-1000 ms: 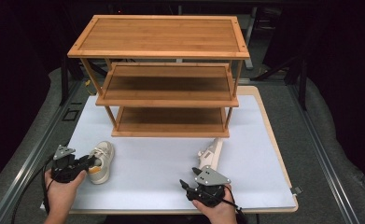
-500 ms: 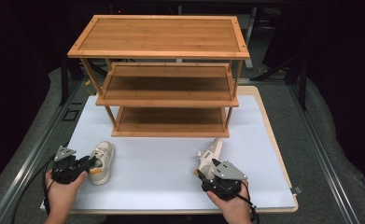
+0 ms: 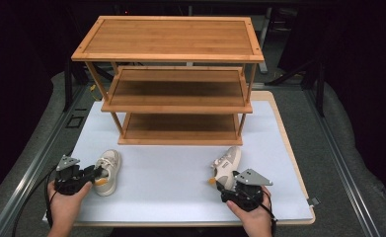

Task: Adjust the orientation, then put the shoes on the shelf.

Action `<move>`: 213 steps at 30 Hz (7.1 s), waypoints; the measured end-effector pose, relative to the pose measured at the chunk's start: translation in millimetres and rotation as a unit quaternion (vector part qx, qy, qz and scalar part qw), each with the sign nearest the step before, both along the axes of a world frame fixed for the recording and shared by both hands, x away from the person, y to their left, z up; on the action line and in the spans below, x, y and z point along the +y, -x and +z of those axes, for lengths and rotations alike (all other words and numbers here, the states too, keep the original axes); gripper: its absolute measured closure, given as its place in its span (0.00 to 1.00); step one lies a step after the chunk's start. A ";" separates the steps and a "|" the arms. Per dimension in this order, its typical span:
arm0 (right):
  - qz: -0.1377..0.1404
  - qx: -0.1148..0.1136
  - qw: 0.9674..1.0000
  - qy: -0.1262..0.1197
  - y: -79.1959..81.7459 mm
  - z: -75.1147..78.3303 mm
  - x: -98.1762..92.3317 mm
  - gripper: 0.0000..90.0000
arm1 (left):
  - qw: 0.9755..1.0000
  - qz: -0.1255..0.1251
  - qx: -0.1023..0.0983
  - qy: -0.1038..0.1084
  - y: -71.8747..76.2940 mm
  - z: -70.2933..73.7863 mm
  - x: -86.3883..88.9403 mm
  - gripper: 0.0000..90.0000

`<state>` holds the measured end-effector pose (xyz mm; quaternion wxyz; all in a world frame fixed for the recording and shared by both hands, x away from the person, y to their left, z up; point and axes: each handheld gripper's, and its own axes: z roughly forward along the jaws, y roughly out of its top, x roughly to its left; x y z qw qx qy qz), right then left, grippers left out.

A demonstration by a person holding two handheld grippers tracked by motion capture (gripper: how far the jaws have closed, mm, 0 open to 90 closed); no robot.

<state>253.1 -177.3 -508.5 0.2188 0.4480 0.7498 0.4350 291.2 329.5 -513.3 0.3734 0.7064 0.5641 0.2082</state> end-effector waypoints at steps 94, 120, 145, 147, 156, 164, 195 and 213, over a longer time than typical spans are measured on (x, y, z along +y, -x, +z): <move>-0.131 0.051 0.988 -0.057 -16.2 -8.8 -33.9 0.74 | 0.998 -0.036 0.014 0.041 -11.8 2.3 -33.9 0.81; -0.076 0.036 0.994 -0.064 -31.0 -7.6 45.2 0.75 | 0.990 -0.140 0.005 0.016 -22.5 1.9 -166.1 0.82; -0.052 0.057 0.988 -0.134 -23.3 -14.0 80.0 0.64 | 0.986 -0.167 0.005 0.027 -10.6 -0.1 -179.9 0.73; -0.051 0.056 0.990 -0.121 -24.0 -15.7 78.6 0.63 | 0.985 -0.168 0.006 0.039 -10.6 -1.5 -178.2 0.72; -0.042 0.041 0.993 -0.101 -23.8 -15.9 71.2 0.60 | 0.985 -0.162 -0.001 0.061 -10.1 -3.9 -176.1 0.64; -0.034 0.045 0.992 -0.113 -20.4 -14.5 66.5 0.62 | 0.984 -0.159 0.007 0.083 -8.5 -10.0 -173.4 0.57; -0.089 0.083 0.985 -0.124 -20.2 -26.9 83.9 0.56 | 0.986 -0.106 0.023 0.123 -2.6 -17.8 -181.8 0.53; -0.114 0.072 0.981 -0.139 -17.5 -30.0 87.3 0.59 | 0.991 -0.063 0.011 0.114 0.7 -17.3 -192.6 0.61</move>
